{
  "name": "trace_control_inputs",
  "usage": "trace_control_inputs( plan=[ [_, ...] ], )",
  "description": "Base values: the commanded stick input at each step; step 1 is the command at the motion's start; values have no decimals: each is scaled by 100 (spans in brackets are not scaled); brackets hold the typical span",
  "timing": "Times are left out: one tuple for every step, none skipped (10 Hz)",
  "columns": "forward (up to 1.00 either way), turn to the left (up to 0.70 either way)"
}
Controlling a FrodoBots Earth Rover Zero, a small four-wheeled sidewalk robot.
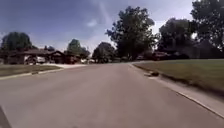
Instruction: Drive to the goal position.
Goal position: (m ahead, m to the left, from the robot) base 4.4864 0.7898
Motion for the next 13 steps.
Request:
trace_control_inputs(
  plan=[
    [70,3],
    [70,3],
    [70,3],
    [70,3],
    [70,3],
    [70,3],
    [70,3],
    [70,3],
    [70,3],
    [70,3],
    [70,3],
    [70,3],
    [70,-1]
  ],
)
